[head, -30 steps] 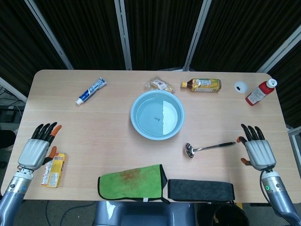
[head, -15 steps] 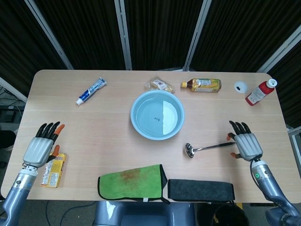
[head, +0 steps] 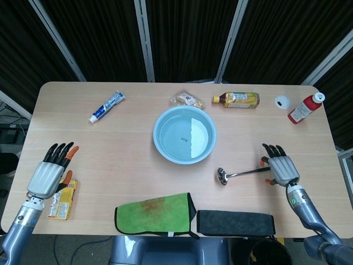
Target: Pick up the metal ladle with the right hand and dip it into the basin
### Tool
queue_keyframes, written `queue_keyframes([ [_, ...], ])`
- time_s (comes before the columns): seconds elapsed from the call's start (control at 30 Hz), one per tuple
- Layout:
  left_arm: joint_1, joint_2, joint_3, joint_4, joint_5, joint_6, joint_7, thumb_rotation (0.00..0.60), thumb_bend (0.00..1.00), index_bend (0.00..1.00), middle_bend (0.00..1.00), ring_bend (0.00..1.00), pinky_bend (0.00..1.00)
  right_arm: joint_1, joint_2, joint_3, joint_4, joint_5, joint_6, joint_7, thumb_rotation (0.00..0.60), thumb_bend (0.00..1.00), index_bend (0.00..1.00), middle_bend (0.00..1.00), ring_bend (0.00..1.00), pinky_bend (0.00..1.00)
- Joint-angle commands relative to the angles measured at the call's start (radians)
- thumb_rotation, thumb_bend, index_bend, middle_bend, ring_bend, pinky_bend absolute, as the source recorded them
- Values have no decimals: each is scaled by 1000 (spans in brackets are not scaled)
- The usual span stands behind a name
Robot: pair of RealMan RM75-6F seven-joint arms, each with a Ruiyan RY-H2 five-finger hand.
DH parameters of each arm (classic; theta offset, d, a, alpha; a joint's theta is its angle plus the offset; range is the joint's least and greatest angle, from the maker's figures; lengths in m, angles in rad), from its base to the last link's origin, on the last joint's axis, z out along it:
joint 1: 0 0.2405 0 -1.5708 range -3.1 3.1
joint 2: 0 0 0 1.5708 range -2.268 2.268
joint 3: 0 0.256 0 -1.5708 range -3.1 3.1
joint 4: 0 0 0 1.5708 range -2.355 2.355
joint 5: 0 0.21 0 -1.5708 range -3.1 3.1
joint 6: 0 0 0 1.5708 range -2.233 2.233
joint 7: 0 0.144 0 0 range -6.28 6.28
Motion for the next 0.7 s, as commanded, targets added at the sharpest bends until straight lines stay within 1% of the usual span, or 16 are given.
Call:
queue_keyframes([
  [0.03,4,2,3,0,4,6,-4,600,564,33,0,0,0,11,-21,-3,31,-2,-16,20,600,91,436,0,0,0],
  [0.23,2,3,1,-1,-4,-3,-2,600,565,33,0,0,0,33,-77,-6,121,-12,-42,87,600,126,456,0,0,0],
  [0.4,1,1,-2,-1,-13,-11,6,600,564,33,0,0,0,57,-114,-22,201,-33,-84,170,600,198,458,0,0,0],
  [0.53,-1,0,-4,1,-21,-20,9,600,565,33,0,0,0,64,-137,-42,266,-52,-103,233,600,211,456,0,0,0],
  [0.7,-4,-2,-3,3,-24,-29,11,600,565,33,0,0,0,63,-161,-57,326,-66,-107,282,600,216,456,0,0,0],
])
